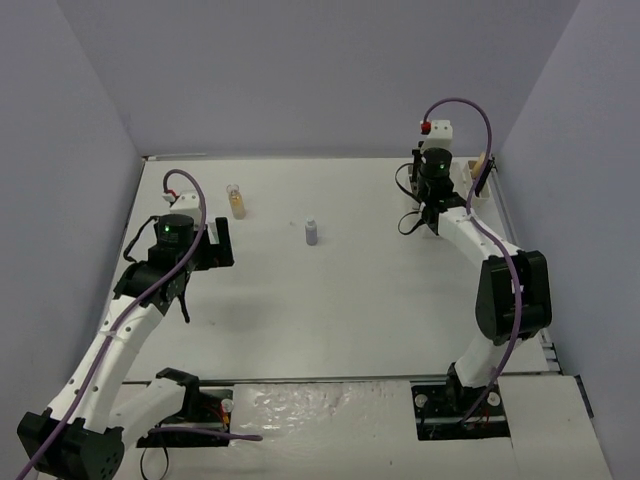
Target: Organize the makeup
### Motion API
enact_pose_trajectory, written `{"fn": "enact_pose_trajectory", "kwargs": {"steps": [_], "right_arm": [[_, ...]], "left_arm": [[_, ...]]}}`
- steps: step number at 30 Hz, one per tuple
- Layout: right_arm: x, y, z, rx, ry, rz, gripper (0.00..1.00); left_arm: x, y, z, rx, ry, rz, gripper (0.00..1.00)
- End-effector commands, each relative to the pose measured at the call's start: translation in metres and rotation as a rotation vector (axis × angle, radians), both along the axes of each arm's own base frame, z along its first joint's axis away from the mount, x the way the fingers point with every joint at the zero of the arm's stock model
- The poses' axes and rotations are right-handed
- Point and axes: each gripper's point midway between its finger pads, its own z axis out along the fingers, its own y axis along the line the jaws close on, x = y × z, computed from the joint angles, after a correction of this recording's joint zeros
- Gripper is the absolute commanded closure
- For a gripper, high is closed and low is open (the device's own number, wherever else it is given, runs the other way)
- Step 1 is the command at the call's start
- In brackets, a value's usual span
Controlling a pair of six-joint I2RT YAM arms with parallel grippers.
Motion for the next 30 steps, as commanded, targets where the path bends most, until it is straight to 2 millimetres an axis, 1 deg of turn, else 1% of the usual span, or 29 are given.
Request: {"fn": "enact_pose_trajectory", "kwargs": {"steps": [1,3,11,14,16,17,18,21,22,24,25,26,28,29,30], "right_arm": [[0.016,-0.005,0.036,0.032,-0.146,-0.016,1.0],[0.016,-0.005,0.02,0.04,-0.122,-0.017,1.0],[0.012,-0.006,-0.021,0.06,-0.062,-0.024,1.0],[0.007,-0.007,-0.029,0.055,-0.042,-0.028,1.0],[0.004,-0.008,-0.03,0.054,-0.034,-0.028,1.0],[0.002,-0.008,-0.028,0.054,-0.032,-0.028,0.97],[0.0,-0.008,-0.025,0.054,-0.033,-0.027,0.91],[-0.006,-0.005,-0.009,0.059,-0.028,-0.005,0.65],[-0.01,-0.003,0.004,0.071,-0.043,0.006,0.57],[-0.014,0.002,0.022,0.091,-0.05,0.03,0.37],[-0.016,0.003,0.028,0.095,-0.047,0.034,0.36],[-0.02,0.007,0.04,0.094,-0.042,0.053,0.29],[-0.027,0.015,0.053,0.097,-0.025,0.079,0.23],[-0.029,0.016,0.059,0.101,-0.034,0.085,0.22],[-0.036,0.024,0.068,0.105,-0.031,0.116,0.2]], "left_arm": [[0.004,0.003,0.021,-0.007,-0.083,0.005,0.03],[0.004,0.001,0.02,-0.017,-0.082,-0.006,0.03],[0.003,0.002,0.018,-0.014,-0.077,0.001,0.03],[0.003,0.002,0.017,-0.013,-0.076,0.001,0.03],[0.003,0.002,0.017,-0.014,-0.074,0.002,0.03],[0.003,0.002,0.017,-0.014,-0.074,0.003,0.03],[0.003,0.002,0.017,-0.014,-0.073,0.003,0.03],[0.003,0.002,0.016,-0.014,-0.072,0.002,0.03],[0.003,0.002,0.016,-0.014,-0.071,0.002,0.03],[0.003,0.002,0.016,-0.015,-0.072,0.0,0.03],[0.003,0.001,0.017,-0.018,-0.073,0.0,0.03],[0.003,0.001,0.017,-0.02,-0.073,-0.001,0.03],[0.003,0.001,0.016,-0.017,-0.07,0.0,0.03],[0.002,0.001,0.017,-0.018,-0.072,0.0,0.03],[0.002,0.002,0.017,-0.02,-0.074,0.001,0.03]]}}
